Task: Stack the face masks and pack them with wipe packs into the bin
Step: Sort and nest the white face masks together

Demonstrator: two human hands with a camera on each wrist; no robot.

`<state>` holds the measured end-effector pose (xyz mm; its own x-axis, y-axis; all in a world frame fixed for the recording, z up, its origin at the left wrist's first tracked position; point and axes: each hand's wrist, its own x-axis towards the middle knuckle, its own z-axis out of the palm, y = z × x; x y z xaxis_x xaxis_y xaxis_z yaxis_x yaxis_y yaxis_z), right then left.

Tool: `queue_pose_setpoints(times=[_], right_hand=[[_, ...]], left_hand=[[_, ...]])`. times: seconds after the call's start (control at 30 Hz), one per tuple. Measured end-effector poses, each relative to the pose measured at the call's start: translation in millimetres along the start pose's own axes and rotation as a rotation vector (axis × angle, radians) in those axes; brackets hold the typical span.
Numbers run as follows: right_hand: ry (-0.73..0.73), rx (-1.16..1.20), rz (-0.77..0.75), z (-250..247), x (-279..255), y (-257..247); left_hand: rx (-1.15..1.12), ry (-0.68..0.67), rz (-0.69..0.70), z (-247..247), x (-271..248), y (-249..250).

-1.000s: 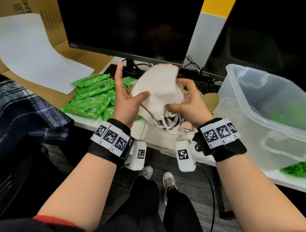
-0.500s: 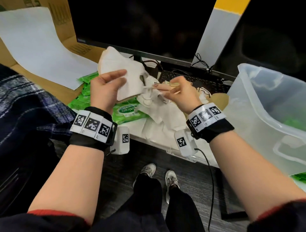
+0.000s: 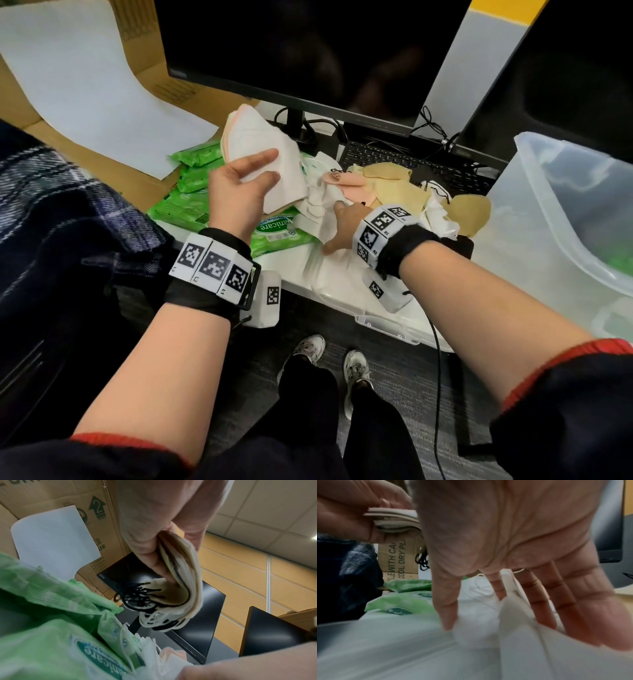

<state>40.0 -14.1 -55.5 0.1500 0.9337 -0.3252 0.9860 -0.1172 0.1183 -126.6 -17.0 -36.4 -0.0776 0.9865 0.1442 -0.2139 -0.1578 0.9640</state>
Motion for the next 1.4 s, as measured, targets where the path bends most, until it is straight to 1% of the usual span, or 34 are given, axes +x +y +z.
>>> queue_pose_setpoints(times=[0.1, 0.23, 0.33, 0.4, 0.47, 0.57, 0.63, 0.73, 0.83, 0.9, 0.93, 1.0, 1.07, 1.1, 1.17, 1.27, 1.33, 1.4], right_hand=[[0.008, -0.023, -0.026, -4.0, 2.9, -4.0], [0.008, -0.197, -0.093, -10.0, 6.4, -14.1], [0.005, -0.310, -0.100, -9.1, 10.7, -25.5], [0.009, -0.300, -0.072, -10.4, 14.2, -27.8], [0.017, -0.208, -0.045, -13.5, 18.0, -25.0], [0.145, -0.050, 0.067, -19.9, 22.0, -18.3], [0.248, 0.136, 0.127, -24.3, 19.2, -9.4], [0.454, 0.422, 0.167, -34.4, 1.6, 6.2], [0.672, 0.535, 0.237, -44.9, -21.4, 18.8], [0.785, 0.573, 0.277, -52.0, -36.5, 24.8], [0.833, 0.599, 0.286, -54.8, -43.8, 26.8], [0.885, 0.659, 0.279, -56.3, -56.6, 27.9], [0.891, 0.675, 0.265, -52.0, -66.6, 26.6], [0.886, 0.660, 0.272, -49.5, -69.6, 27.0], [0.859, 0.614, 0.318, -46.0, -72.2, 34.3], [0.776, 0.582, 0.428, -44.4, -73.8, 52.9], [0.759, 0.595, 0.487, -44.8, -77.4, 60.0], [0.779, 0.601, 0.522, -46.1, -81.7, 58.5]], left_hand=[[0.002, -0.004, -0.015, -0.3, -0.1, -2.4], [0.001, -0.019, -0.023, -0.2, -0.4, -3.4], [-0.012, -0.025, -0.023, 0.5, -0.9, -4.4], [-0.005, -0.021, -0.028, 0.0, -0.9, -5.1], [0.001, -0.021, -0.030, -0.4, -0.9, -5.8], [0.023, -0.029, -0.038, -0.6, -0.4, -6.9], [0.038, -0.031, -0.057, -0.8, 0.0, -8.2], [0.055, -0.055, -0.077, 0.3, -1.2, -8.7], [0.069, -0.079, -0.079, 4.7, -4.1, -9.5], [0.070, -0.103, -0.078, 10.0, -7.2, -9.6], [0.068, -0.122, -0.082, 13.4, -9.5, -9.3], [0.082, -0.173, -0.083, 22.9, -15.9, -9.2], [0.127, -0.214, -0.076, 31.8, -21.9, -9.1], [0.156, -0.210, -0.073, 34.4, -23.8, -8.6], [0.198, -0.149, -0.080, 35.2, -23.6, -9.1], [0.222, -0.047, -0.105, 30.0, -20.0, -9.4], [0.280, -0.043, -0.114, 28.5, -20.9, -8.4], [0.301, -0.073, -0.125, 31.9, -24.4, -6.6]])
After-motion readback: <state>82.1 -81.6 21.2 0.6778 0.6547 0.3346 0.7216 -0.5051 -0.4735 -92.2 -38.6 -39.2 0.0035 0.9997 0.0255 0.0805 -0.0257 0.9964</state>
